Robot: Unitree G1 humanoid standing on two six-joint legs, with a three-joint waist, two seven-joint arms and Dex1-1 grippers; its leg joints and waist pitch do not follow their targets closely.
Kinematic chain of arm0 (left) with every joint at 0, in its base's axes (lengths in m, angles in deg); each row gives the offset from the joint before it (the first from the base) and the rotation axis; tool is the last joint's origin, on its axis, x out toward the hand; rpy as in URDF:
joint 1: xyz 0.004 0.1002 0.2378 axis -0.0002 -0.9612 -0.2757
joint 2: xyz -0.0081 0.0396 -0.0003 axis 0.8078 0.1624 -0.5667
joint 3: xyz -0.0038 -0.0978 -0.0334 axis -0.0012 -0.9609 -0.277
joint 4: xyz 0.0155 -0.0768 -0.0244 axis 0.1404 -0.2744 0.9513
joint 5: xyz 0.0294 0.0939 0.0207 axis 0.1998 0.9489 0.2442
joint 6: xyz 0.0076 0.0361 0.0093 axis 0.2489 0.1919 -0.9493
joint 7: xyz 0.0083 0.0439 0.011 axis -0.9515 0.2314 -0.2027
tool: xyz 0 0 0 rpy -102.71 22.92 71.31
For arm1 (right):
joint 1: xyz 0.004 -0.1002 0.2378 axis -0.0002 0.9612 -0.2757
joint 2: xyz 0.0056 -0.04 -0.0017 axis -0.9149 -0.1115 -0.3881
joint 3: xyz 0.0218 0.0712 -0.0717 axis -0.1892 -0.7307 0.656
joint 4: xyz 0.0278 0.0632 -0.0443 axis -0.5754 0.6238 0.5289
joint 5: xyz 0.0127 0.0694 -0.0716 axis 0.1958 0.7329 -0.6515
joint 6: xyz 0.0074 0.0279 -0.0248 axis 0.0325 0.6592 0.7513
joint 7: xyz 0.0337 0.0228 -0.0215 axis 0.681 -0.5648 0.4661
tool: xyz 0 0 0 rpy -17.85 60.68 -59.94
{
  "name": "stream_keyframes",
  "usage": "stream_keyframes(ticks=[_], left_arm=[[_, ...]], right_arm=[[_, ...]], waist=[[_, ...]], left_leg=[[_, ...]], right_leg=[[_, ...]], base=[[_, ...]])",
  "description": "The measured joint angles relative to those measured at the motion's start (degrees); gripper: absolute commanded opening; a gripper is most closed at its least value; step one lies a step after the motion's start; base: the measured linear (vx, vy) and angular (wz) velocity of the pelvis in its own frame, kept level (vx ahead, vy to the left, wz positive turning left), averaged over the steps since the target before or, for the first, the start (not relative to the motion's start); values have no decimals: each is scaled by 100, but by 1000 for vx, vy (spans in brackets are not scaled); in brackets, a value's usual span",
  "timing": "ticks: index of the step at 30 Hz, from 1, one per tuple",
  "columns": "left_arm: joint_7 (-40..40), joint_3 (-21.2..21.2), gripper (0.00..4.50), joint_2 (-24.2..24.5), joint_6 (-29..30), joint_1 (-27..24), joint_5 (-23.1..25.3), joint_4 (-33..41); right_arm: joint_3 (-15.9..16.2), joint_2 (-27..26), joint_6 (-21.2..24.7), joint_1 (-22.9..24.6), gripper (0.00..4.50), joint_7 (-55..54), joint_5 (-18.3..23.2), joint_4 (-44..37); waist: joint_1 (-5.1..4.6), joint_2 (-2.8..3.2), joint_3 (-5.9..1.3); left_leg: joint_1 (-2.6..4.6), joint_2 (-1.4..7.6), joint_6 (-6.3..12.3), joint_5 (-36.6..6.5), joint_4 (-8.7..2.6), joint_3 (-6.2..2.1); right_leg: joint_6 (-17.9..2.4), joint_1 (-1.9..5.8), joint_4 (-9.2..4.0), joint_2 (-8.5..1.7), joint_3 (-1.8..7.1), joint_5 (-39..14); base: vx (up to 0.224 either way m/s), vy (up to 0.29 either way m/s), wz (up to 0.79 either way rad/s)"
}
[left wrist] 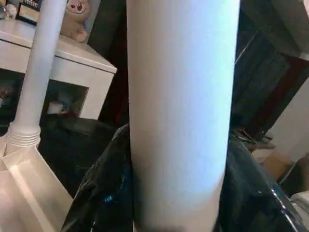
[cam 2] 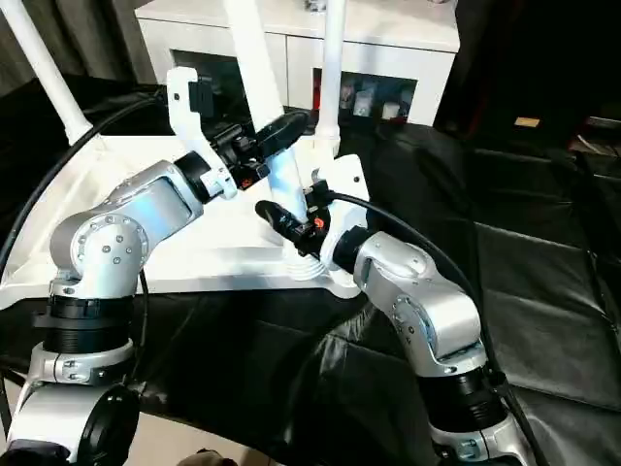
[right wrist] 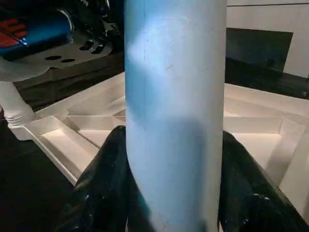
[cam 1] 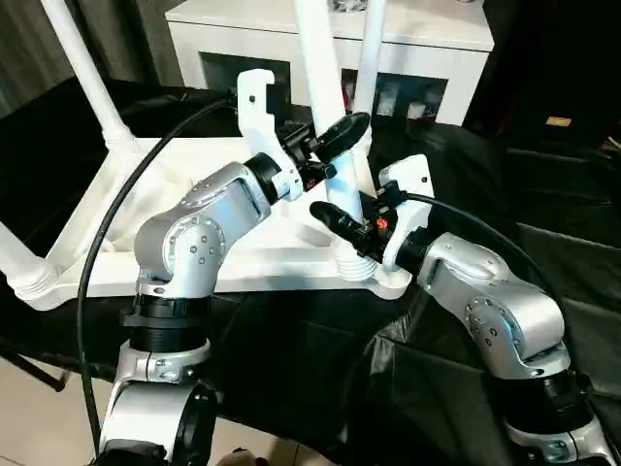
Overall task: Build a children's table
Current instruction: Insert table leg to table base
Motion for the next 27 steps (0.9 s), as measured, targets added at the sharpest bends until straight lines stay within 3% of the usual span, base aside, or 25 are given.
stream_keyframes(ticks=[8,12,16,23,24,27], left_arm=[[-585,-71,183,268,234,-4,-349,-84],[-1394,-14,183,654,430,-6,-586,-99],[-2575,-67,183,1036,567,-6,-1102,-134],[-3322,-305,183,1174,674,193,-1521,-494],[-3354,-313,183,1186,668,202,-1532,-523],[-3401,-306,183,1189,665,209,-1534,-572]], right_arm=[[-95,33,-54,0,299,365,273,-78],[-287,340,299,-8,336,1020,898,-234],[-455,1014,951,-6,369,2076,1704,-273],[-535,1494,1273,6,369,2897,2187,-352],[-534,1510,1313,6,335,2910,2212,-351],[-513,1508,1364,6,329,2917,2225,-345]], waist=[[2,0,0],[5,0,0],[25,0,0],[28,0,0],[24,0,0],[24,0,0]], left_leg=[[0,0,0,0,0,0],[2,0,1,0,-1,1],[4,-1,2,0,-1,1],[12,0,4,4,-1,1],[14,-1,4,4,-1,1],[13,0,2,5,-1,0]], right_leg=[[0,-1,0,0,0,0],[-1,2,0,0,0,1],[-2,6,-1,0,1,1],[-5,14,8,0,1,3],[-5,13,9,0,1,3],[-5,11,11,0,1,3]], base=[[0,0,0],[0,0,0],[0,0,0],[0,0,0],[0,0,0],[0,0,0]])
